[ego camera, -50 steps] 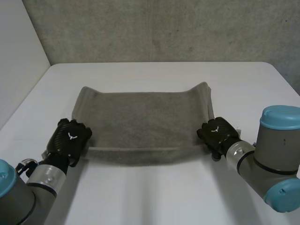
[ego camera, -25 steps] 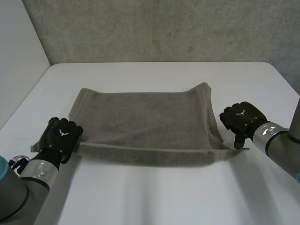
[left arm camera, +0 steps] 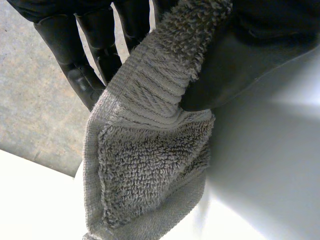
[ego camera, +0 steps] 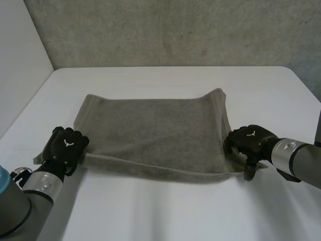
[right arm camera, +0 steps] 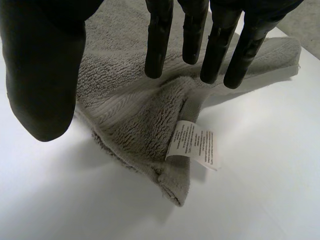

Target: Fold the towel.

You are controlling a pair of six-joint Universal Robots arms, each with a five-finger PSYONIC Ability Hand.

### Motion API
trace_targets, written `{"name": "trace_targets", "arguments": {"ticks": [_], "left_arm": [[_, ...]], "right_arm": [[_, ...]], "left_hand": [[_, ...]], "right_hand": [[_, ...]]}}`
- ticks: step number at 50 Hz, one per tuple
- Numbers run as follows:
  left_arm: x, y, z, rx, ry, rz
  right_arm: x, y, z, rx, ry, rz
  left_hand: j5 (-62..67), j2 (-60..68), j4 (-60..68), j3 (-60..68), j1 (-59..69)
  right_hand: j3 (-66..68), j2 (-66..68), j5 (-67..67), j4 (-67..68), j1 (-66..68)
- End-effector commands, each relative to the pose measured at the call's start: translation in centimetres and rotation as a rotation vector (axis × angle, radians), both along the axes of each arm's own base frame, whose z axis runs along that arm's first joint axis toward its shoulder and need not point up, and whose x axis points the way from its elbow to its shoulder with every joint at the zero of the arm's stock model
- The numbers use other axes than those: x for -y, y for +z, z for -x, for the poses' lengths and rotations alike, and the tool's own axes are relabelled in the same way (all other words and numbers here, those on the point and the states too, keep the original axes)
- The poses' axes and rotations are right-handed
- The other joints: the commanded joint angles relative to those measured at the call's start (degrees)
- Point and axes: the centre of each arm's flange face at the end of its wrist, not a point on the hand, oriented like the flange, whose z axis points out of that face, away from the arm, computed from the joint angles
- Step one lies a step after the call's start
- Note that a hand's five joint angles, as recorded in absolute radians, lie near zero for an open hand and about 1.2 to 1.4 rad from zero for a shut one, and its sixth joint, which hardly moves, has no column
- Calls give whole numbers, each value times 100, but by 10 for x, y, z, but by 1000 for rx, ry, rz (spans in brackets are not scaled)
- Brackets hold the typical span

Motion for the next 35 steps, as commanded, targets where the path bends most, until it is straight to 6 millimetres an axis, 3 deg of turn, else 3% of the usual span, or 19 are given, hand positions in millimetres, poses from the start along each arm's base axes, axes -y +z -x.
{"name": "trace_targets", "arguments": {"ticks": [1, 10, 12, 13, 15, 16, 17, 24, 29, 35], "left_arm": [[1, 0, -1, 0, 2, 1], [3, 1, -1, -3, 6, 3], [4, 2, -1, -5, 7, 5], [4, 2, -1, -5, 7, 5], [4, 2, -1, -5, 6, 5], [4, 2, -1, -7, 6, 5], [3, 2, -1, -6, 6, 3], [0, 2, 0, -8, 0, 4], [0, 11, 0, -22, 0, 32], [2, 19, 0, -36, 4, 58]], "right_arm": [[-3, -2, 1, -16, 16, -13], [-3, -10, 1, -30, 29, -17], [1, -20, 1, -41, 30, -31], [1, -20, 1, -41, 30, -31], [7, -23, 1, -42, 24, -5], [7, -23, 1, -42, 23, -5], [11, -23, 1, -36, 13, 18], [26, -19, 10, -16, -43, 87], [39, 2, 19, 88, -141, 148], [47, 23, 29, 171, -203, 229]], "left_hand": [[-1425, -592, -657, -845, 64], [-1425, -592, -657, -845, 64], [-1425, -592, -657, -845, 64], [-1425, -592, -657, -845, 64], [-1425, -592, -657, -845, 64], [-1425, -592, -657, -845, 64], [-1425, -592, -657, -845, 64], [-1425, -592, -657, -845, 64], [-1473, -639, -705, -892, 17], [-2983, -2150, -2216, -2403, -1494]], "right_hand": [[-260, -306, -25, -197, -165], [-58, -104, 177, 5, 37], [1446, 1399, 1680, 1509, 1541], [1456, 1410, 1691, 1519, 1551], [4134, 4087, 4368, 4197, 4229], [4147, 4101, 4382, 4211, 4243], [5596, 5550, 5831, 5659, 5691], [5857, 5811, 6092, 5920, 5952], [5857, 5811, 6092, 5920, 5952], [5857, 5811, 6092, 5920, 5952]]}}
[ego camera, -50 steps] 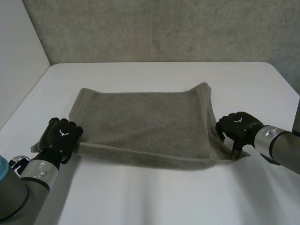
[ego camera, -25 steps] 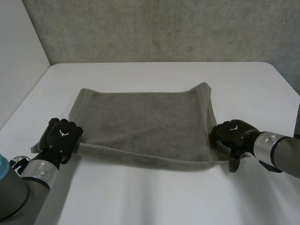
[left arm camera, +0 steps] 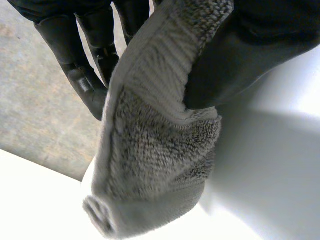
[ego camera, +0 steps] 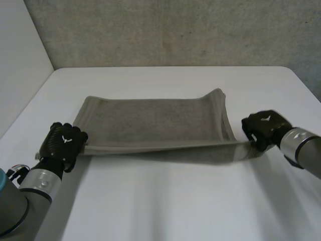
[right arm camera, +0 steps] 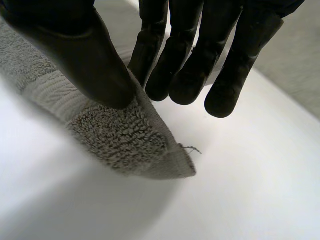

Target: Fold the towel.

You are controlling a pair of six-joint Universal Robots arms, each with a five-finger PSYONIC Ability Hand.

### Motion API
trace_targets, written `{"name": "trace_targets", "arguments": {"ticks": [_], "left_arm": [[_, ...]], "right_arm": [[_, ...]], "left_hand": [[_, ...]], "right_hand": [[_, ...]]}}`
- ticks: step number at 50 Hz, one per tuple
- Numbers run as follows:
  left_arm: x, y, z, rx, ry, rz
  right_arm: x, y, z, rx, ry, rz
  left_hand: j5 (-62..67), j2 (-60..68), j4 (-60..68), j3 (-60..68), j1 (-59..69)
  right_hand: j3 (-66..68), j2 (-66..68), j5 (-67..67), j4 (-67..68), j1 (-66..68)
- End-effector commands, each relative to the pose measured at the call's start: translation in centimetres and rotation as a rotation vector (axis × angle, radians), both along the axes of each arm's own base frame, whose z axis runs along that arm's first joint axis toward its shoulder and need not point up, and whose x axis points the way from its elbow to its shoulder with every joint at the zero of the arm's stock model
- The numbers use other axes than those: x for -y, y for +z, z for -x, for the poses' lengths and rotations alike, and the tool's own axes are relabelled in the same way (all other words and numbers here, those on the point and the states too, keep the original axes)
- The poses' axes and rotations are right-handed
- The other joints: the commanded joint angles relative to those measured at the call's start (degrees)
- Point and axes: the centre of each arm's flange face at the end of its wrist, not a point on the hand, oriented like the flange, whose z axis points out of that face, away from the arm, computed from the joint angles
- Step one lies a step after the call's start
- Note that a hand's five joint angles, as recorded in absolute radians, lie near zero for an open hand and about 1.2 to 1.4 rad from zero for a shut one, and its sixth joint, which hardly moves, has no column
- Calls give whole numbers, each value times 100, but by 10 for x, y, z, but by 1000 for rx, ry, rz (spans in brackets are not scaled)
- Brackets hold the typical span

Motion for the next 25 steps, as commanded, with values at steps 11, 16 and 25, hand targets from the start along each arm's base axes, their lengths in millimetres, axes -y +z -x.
{"name": "trace_targets", "arguments": {"ticks": [11, 16, 25], "left_arm": [[5, 4, -6, -20, 24, 6], [4, 3, -5, -19, 22, 1], [1, 12, -3, -23, 14, 27]], "right_arm": [[4, 19, 7, 93, -48, 74], [3, 17, 5, 87, -49, 71], [1, 13, 6, 82, -54, 60]], "left_hand": [[-3361, -2370, -2365, -2376, -2033], [-3478, -2488, -2483, -2493, -2150], [-3899, -2908, -2903, -2914, -2570]], "right_hand": [[420, 399, 576, 373, 1031], [420, 399, 576, 373, 1031], [420, 399, 576, 373, 1031]]}}
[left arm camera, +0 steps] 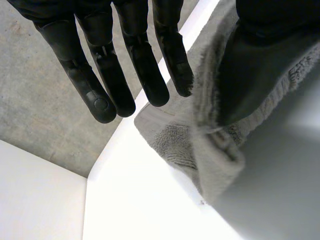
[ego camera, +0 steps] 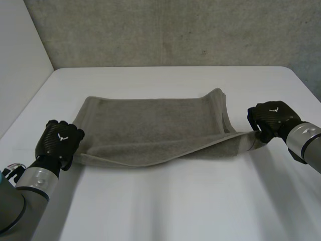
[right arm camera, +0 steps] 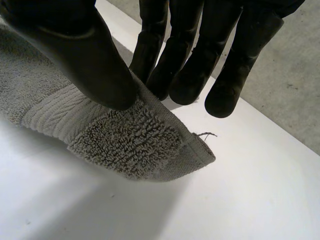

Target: Fold the towel.

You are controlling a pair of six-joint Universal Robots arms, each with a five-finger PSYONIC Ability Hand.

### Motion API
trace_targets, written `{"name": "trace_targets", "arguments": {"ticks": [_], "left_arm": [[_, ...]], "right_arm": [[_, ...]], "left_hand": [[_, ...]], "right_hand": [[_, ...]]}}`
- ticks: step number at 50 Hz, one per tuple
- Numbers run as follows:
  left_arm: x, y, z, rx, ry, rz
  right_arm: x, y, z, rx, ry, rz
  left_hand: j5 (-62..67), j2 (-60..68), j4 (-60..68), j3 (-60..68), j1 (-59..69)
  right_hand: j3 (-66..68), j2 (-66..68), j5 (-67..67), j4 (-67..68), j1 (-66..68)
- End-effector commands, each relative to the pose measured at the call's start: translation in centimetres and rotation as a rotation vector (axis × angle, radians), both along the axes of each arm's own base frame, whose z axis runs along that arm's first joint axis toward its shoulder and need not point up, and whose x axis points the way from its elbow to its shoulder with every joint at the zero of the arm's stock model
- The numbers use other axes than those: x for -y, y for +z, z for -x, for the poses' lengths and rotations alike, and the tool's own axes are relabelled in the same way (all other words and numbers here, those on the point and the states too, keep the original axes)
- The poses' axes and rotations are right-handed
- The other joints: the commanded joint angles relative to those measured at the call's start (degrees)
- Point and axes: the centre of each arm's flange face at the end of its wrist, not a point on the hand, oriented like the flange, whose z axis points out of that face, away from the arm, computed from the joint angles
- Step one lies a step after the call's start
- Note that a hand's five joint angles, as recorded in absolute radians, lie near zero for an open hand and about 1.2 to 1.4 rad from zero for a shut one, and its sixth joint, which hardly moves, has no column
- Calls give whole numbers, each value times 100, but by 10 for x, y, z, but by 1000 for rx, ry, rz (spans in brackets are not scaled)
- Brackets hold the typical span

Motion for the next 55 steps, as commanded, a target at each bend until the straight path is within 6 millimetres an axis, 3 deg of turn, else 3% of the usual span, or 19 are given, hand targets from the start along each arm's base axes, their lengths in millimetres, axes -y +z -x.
{"name": "trace_targets", "arguments": {"ticks": [1, 15, 19, 20, 27, 29, 30, 32, 33, 35, 36, 38, 39, 41, 42, 45, 50, 55], "left_arm": [[-2, 8, 1, -2, -5, 22], [-11, 1, 1, 10, -13, -50], [-12, -3, 1, 14, -13, -77], [-12, -4, 2, 15, -15, -85], [-10, 4, 4, 18, -29, -98], [-11, 25, 5, 2, -35, -71], [-11, 25, 5, 2, -35, -70], [-13, 61, 5, -54, -31, 1], [-13, 61, 5, -55, -31, 1], [-16, 101, 6, -177, -35, 65], [-16, 101, 6, -178, -35, 66], [-20, 137, 5, -326, -43, 93], [-20, 137, 5, -327, -43, 93], [-24, 159, 2, -423, -40, 63], [-24, 159, 2, -423, -40, 63], [-26, 164, 1, -442, -20, -6], [-20, 155, -1, -440, 8, -56], [-9, 145, 0, -435, 25, -95]], "right_arm": [[-1, -2, 0, -2, -3, -7], [-1, -8, 0, -16, 2, -19], [-2, -9, 0, -17, 0, -22], [-2, -10, 0, -17, 0, -23], [2, -2, 3, -16, -12, -2], [4, 12, 5, -8, -20, 32], [4, 12, 5, -8, -20, 32], [-1, 44, 6, 1, -22, 91], [-1, 44, 6, 1, -22, 91], [-10, 78, 6, 9, -20, 135], [-10, 78, 6, 9, -20, 135], [-20, 115, 7, 15, -21, 185], [-20, 115, 7, 15, -21, 185], [-31, 150, 8, 18, -21, 242], [-31, 150, 8, 18, -21, 242], [-45, 183, 8, 12, -9, 275], [-51, 194, 8, -9, 3, 273], [-49, 192, 7, -65, 14, 292]], "left_hand": [[-1869, -861, -874, -874, -861], [-1600, -592, -605, -605, -592], [-663, 346, 333, 332, 346], [607, 1616, 1603, 1602, 1616], [786, 1794, 1782, 1781, 1794], [786, 1794, 1782, 1781, 1794], [786, 1794, 1782, 1781, 1794], [786, 1794, 1782, 1781, 1794], [786, 1794, 1782, 1781, 1794], [786, 1794, 1782, 1781, 1794], [786, 1794, 1782, 1781, 1794], [786, 1794, 1782, 1781, 1794], [786, 1794, 1782, 1781, 1794], [786, 1794, 1782, 1781, 1794], [786, 1794, 1782, 1781, 1794], [786, 1794, 1782, 1781, 1794], [786, 1794, 1782, 1781, 1794], [786, 1794, 1782, 1781, 1794]], "right_hand": [[415, 399, 575, 373, 1031], [415, 399, 575, 373, 1031], [415, 399, 575, 373, 1031], [415, 399, 575, 373, 1031], [415, 399, 575, 373, 1031], [415, 399, 575, 373, 1031], [415, 399, 575, 373, 1031], [415, 399, 575, 373, 1031], [415, 399, 575, 373, 1031], [415, 399, 575, 373, 1031], [415, 399, 575, 373, 1031], [415, 399, 575, 373, 1031], [415, 399, 575, 373, 1031], [415, 399, 575, 373, 1031], [415, 399, 575, 373, 1031], [415, 399, 575, 373, 1031], [415, 399, 575, 373, 1031], [415, 399, 575, 373, 1031]]}}
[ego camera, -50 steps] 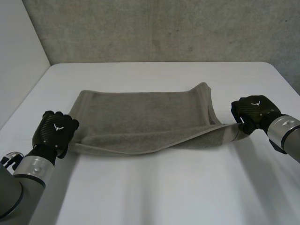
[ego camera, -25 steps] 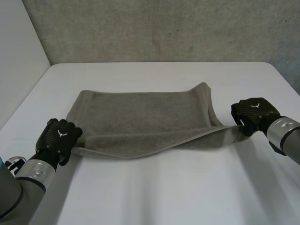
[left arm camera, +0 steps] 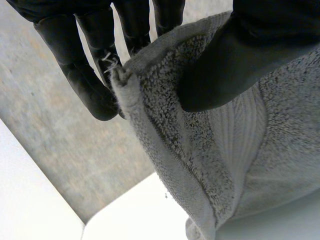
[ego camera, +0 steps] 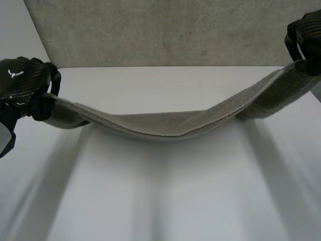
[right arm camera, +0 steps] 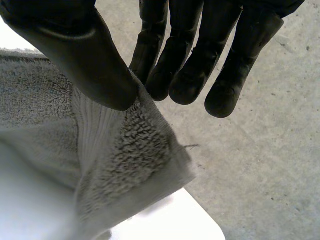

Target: Fold the towel.

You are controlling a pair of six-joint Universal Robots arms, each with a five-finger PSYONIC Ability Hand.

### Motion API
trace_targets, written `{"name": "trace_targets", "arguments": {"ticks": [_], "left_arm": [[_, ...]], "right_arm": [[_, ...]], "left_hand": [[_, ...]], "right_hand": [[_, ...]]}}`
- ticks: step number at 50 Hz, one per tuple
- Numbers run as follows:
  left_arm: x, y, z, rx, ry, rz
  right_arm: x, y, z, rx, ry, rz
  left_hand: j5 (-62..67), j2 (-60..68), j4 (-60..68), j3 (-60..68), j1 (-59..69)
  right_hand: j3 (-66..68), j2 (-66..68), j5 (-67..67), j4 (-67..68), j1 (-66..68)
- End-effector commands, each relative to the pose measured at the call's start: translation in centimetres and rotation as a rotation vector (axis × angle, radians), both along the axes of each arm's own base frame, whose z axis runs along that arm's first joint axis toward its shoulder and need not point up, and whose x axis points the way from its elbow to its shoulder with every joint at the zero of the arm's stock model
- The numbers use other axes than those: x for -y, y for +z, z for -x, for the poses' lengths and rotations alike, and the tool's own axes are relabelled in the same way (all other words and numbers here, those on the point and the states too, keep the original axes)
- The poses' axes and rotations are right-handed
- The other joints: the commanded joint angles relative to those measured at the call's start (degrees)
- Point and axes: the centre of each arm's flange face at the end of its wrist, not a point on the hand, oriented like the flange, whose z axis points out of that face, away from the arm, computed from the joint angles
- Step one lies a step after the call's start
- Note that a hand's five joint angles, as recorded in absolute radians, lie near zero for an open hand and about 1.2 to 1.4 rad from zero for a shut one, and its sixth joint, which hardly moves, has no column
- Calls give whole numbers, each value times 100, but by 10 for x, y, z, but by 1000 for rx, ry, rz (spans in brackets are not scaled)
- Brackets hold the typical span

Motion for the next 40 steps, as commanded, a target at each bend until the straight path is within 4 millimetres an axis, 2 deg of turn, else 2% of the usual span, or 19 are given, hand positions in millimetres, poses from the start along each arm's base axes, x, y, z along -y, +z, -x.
{"name": "trace_targets", "arguments": {"ticks": [1, 2, 3, 4, 5, 6, 7, 9, 10, 12, 13, 15, 18, 20, 21, 23, 26, 30, 40], "left_arm": [[21, -22, 0, 22, 16, -82], [21, -22, 0, 22, 16, -82], [30, -29, 2, 26, 16, -108], [30, -29, 2, 26, 16, -108], [40, -35, 3, 29, 18, -131], [52, -43, 4, 33, 19, -160], [52, -43, 4, 33, 19, -160], [77, -65, 7, 50, 36, -230], [77, -65, 7, 51, 36, -231], [93, -93, 11, 82, 51, -344], [93, -93, 11, 83, 51, -344], [105, -116, 12, 123, 69, -440], [109, -124, 13, 137, 72, -475], [118, -136, 15, 144, 71, -502], [118, -136, 15, 144, 71, -502], [128, -142, 18, 144, 68, -497], [132, -145, 21, 144, 62, -489], [151, -149, 41, 140, 32, -425], [178, -160, 46, 147, 89, -374]], "right_arm": [[3, -3, -2, -78, 12, 12], [3, -3, -2, -78, 12, 12], [8, -8, -3, -89, 17, 3], [18, -19, -5, -98, 23, -27], [19, -19, -5, -98, 23, -27], [33, -32, -6, -107, 21, -57], [33, -32, -6, -107, 21, -57], [56, -56, -17, -128, 43, -104], [56, -56, -17, -128, 43, -105], [73, -81, -26, -180, 45, -150], [73, -81, -26, -181, 45, -150], [90, -108, -28, -251, 18, -190], [98, -121, -28, -282, 7, -206], [111, -141, -28, -309, -7, -231], [111, -141, -28, -309, -7, -231], [125, -162, -30, -302, -14, -247], [133, -171, -32, -296, -17, -237], [159, -196, -37, -284, -41, -183], [184, -214, -48, -250, -49, -131]], "left_hand": [[-1418, -610, -668, -847, -104], [-1418, -610, -668, -847, -104], [-1418, -610, -668, -847, -104], [-1418, -610, -668, -847, -104], [-1418, -610, -668, -847, -104], [-1418, -610, -668, -847, -104], [-1418, -610, -668, -847, -104], [-1418, -610, -668, -847, -104], [-1418, -610, -668, -847, -104], [-1418, -610, -668, -847, -104], [-1418, -610, -668, -847, -104], [-1418, -610, -668, -847, -104], [-1418, -610, -668, -847, -104], [-1418, -610, -668, -847, -104], [-1418, -610, -668, -847, -104], [-1418, -610, -668, -847, -104], [-1418, -610, -668, -847, -104], [-1418, -610, -668, -847, -104], [-1418, -610, -668, -847, -104]], "right_hand": [[394, 363, 560, 373, 1031], [394, 363, 560, 373, 1031], [394, 363, 560, 373, 1031], [394, 363, 560, 373, 1031], [394, 363, 560, 373, 1031], [394, 363, 560, 373, 1031], [394, 363, 560, 373, 1031], [394, 363, 560, 373, 1031], [394, 363, 560, 373, 1031], [394, 363, 560, 373, 1031], [394, 363, 560, 373, 1031], [394, 363, 560, 373, 1031], [394, 363, 560, 373, 1031], [394, 363, 560, 373, 1031], [394, 363, 560, 373, 1031], [394, 363, 560, 373, 1031], [394, 363, 560, 373, 1031], [394, 363, 560, 373, 1031], [394, 363, 560, 373, 1031]]}}
